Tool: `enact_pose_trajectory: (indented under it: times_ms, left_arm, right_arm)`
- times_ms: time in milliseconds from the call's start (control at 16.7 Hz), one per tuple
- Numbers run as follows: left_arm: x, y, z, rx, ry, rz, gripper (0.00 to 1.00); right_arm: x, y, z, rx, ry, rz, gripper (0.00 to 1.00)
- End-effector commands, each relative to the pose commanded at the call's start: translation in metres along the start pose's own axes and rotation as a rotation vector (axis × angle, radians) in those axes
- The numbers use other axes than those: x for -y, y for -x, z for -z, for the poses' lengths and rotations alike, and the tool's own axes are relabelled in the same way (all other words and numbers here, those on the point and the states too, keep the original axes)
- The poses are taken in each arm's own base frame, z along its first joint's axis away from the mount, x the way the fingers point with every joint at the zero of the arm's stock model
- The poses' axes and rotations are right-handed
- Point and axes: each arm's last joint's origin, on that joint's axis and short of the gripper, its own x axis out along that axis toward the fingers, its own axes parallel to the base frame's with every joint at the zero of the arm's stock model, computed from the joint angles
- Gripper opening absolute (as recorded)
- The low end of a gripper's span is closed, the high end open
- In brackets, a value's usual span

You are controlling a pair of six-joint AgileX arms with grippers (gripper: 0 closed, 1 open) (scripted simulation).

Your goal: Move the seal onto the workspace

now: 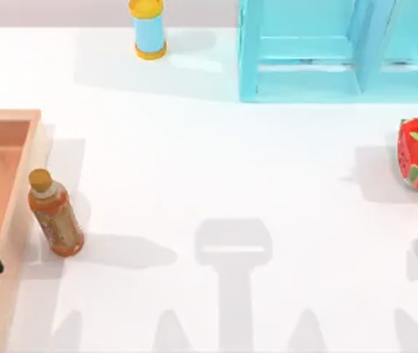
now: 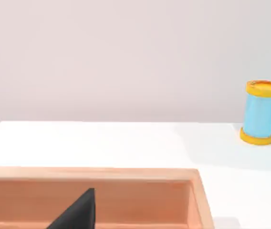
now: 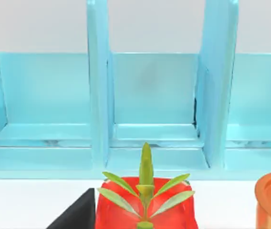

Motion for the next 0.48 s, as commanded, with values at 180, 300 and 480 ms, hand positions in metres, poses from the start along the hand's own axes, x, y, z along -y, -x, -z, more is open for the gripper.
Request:
enact_pose_trajectory:
  times_ms: [180, 300, 480]
  left_arm:
    - [0.0, 0.0, -0.002, -0.011, -0.003, -0.005, 1.0]
    - [-0.002, 0.0, -0.011, -0.062, -0.017, -0.023, 1.0]
    - [-0.007, -0.005, -0.034, -0.213, -0.052, -0.06, 1.0]
  right_arm:
    - [0.0, 0.0, 0.0, 0.0, 0.0, 0.0, 1.0]
    - [0.0, 0.0, 0.0, 0.0, 0.0, 0.0, 1.0]
    - [0.0, 0.0, 0.0, 0.0, 0.0, 0.0, 1.0]
